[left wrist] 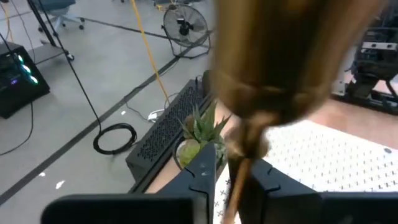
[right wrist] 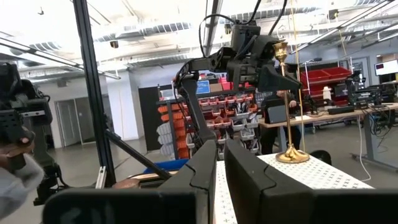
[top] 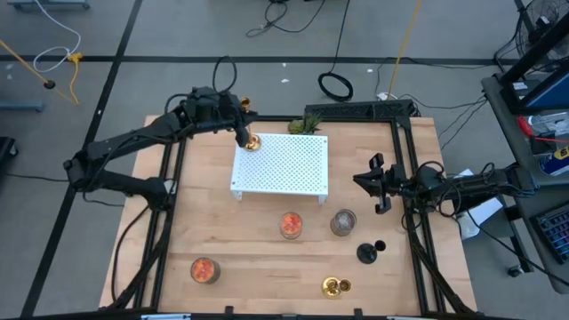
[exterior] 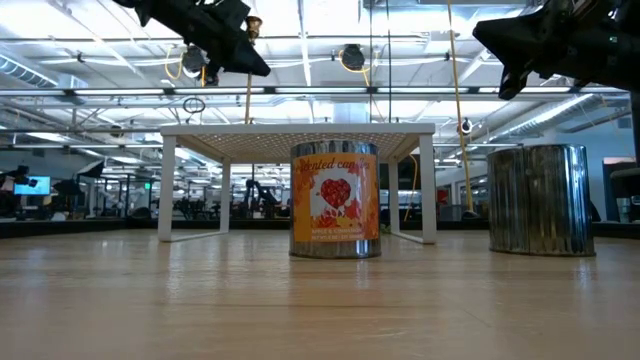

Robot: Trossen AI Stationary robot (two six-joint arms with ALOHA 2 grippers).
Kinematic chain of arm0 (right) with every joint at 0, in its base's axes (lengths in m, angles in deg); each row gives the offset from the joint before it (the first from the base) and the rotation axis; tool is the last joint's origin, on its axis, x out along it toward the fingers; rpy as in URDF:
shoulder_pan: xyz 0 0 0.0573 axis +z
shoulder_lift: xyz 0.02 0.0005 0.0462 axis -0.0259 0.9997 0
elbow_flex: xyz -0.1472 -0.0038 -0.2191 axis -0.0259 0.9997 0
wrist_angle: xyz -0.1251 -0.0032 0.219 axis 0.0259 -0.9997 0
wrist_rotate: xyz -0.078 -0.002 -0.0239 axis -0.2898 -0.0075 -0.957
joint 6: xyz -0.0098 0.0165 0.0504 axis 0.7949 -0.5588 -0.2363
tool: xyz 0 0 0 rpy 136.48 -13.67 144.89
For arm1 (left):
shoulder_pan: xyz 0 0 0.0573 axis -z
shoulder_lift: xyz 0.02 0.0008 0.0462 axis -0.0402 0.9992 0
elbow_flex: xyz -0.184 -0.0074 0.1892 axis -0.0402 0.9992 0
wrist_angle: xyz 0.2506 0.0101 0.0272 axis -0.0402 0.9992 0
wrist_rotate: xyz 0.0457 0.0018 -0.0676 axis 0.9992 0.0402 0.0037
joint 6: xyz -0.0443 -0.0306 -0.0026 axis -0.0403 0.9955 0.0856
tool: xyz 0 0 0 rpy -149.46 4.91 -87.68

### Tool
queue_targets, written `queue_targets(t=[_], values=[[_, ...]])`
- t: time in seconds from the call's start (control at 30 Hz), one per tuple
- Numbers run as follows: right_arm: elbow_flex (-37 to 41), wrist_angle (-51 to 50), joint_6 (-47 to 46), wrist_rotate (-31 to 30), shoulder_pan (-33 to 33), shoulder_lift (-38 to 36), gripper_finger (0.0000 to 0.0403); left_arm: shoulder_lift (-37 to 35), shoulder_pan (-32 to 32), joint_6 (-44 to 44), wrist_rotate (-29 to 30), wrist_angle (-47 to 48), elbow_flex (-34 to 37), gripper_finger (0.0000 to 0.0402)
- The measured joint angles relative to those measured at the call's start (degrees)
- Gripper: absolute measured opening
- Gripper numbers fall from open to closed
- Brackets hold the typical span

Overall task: Pick & Place candle stick holders
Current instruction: Put the left gold candle holder on the shelf

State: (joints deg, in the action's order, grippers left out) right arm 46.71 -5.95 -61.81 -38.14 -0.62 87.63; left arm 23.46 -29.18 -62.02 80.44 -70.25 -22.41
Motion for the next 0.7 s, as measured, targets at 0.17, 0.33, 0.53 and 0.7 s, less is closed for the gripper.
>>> queue_targets(t=[0.17, 0.33, 0.53, 0.7], values=[[0.0, 0.01, 0.02, 0.0, 0.0, 0.0, 0.0027, 0.0, 0.0, -0.66, 0.18, 2.09, 0.0, 0.007], [0.0, 0.46, 0.02, 0.0, 0.0, -0.02, 0.0027, -0.06, 0.02, -3.29, 1.85, 3.25, 0.0, 0.009], [0.0, 0.44, 1.56, 0.0, 0.0, 0.21, 0.0027, -0.16, 0.21, -5.63, 6.31, 5.05, -0.13, 0.0122], [0.0, 0.44, 2.16, 0.0, 0.0, 0.91, 0.0044, -1.79, 1.69, -6.61, 6.67, 7.46, -0.06, 0.0145]])
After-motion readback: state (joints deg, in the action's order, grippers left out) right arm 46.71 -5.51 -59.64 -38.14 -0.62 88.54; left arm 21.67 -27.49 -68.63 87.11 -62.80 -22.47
